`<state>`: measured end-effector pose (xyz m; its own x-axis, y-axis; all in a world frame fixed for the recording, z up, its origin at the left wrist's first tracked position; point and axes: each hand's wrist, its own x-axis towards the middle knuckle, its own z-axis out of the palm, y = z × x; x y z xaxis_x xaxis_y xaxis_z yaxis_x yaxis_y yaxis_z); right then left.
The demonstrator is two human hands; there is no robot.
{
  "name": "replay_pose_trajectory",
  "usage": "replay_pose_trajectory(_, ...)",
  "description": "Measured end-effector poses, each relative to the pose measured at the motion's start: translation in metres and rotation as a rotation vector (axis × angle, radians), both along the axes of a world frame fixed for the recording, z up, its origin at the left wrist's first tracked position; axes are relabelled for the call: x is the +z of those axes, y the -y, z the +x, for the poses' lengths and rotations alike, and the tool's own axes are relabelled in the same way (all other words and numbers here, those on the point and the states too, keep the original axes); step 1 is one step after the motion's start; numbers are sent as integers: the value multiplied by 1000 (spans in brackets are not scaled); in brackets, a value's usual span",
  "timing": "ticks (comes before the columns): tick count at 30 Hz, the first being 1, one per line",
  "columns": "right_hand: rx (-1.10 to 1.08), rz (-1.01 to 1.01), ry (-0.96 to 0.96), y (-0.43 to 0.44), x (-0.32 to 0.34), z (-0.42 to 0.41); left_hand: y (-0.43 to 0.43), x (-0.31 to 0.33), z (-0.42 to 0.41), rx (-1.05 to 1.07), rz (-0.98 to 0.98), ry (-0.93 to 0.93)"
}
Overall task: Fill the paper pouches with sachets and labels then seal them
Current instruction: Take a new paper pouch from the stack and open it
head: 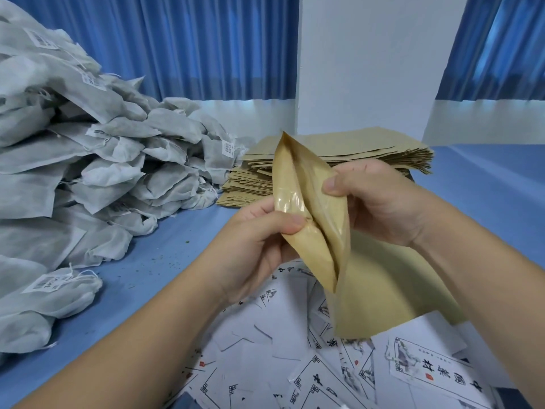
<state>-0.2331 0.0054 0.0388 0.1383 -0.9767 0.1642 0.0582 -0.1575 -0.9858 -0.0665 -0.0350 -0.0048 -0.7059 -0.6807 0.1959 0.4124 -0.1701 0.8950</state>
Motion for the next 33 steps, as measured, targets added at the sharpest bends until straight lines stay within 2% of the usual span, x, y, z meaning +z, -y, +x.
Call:
replay_pose_trajectory(1,-35,-15,-74,-1,4,0,-1,2,-1,57,-27,47)
replay_pose_trajectory(5,-215,-130,-607,-4,15,16,-9,7,-4,311,-243,377)
replay_pose_trajectory(8,-282,-223,-788,-7,18,36,-15,13,-3,313,-335,558)
replay_pose_trajectory(11,-303,-233,-894,-10,19,42,-17,16,0,321,-415,630)
replay_pose_trajectory(15,-429,-216,-955,-11,29,23,-9,15,7,410,-345,735)
replay_pose_trajectory(20,-454,-193,-885,-9,29,17,7,16,21,425,-372,896)
replay_pose_trajectory(23,-420,-236,-811,-9,23,31,9,14,25,385,-354,841)
replay_pose_trajectory(26,-382,-314,-772,-11,19,45,5,14,22,248,-227,732)
replay_pose_trajectory(27,-379,-334,-784,-12,18,49,4,13,19,255,-233,745)
replay_pose_trajectory(31,-422,-405,-970,-16,18,59,8,7,10,407,-505,929)
replay_pose_trajectory(33,-453,-422,-1049,-16,23,62,10,7,11,401,-496,955)
